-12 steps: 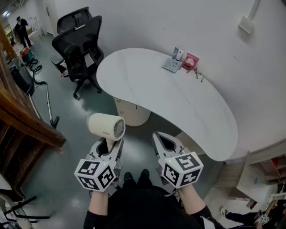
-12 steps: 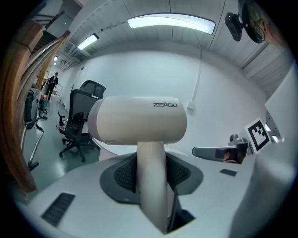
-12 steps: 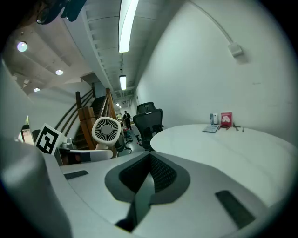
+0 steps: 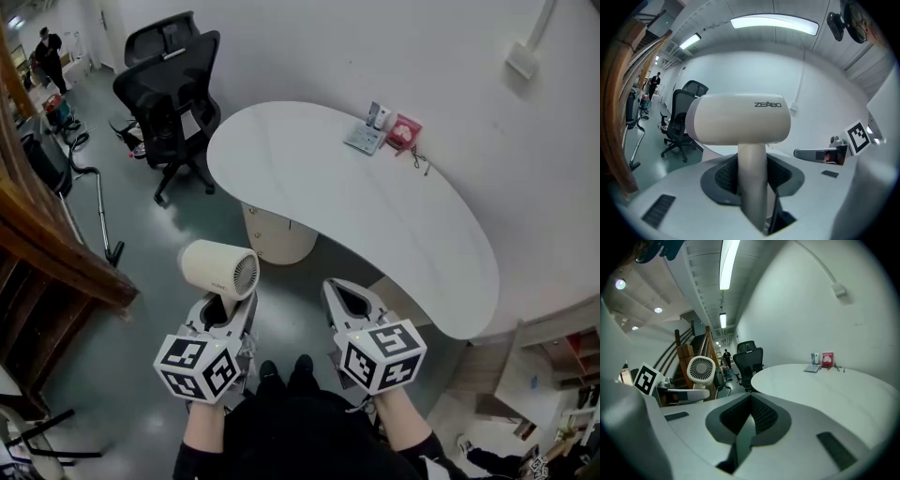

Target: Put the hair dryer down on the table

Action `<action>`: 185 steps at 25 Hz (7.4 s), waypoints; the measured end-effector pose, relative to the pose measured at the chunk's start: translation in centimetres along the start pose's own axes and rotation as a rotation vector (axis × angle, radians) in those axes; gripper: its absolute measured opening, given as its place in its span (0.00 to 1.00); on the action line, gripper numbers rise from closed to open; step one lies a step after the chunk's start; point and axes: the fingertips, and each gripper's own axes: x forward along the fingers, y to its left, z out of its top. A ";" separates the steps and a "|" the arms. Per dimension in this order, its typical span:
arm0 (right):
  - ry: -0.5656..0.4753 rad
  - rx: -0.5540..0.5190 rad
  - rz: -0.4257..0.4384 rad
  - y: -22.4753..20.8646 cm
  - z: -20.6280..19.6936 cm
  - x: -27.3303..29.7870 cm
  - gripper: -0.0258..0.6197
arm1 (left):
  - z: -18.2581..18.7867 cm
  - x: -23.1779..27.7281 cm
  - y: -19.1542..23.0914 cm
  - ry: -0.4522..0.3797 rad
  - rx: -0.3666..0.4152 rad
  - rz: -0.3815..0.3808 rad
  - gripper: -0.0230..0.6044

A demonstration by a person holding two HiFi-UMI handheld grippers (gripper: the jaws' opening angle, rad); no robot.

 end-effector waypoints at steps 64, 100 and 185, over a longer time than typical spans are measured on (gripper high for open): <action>0.125 0.119 -0.162 -17.5 9.2 23.5 0.04 | 11.2 24.6 14.8 0.047 -0.007 0.068 0.28; 0.070 0.288 -0.406 -24.8 14.1 30.2 0.04 | 20.8 42.6 19.0 0.199 0.164 -0.152 0.28; 0.254 0.566 -0.695 -34.1 6.2 31.6 0.04 | -1.7 58.8 10.3 0.827 0.537 -0.451 0.28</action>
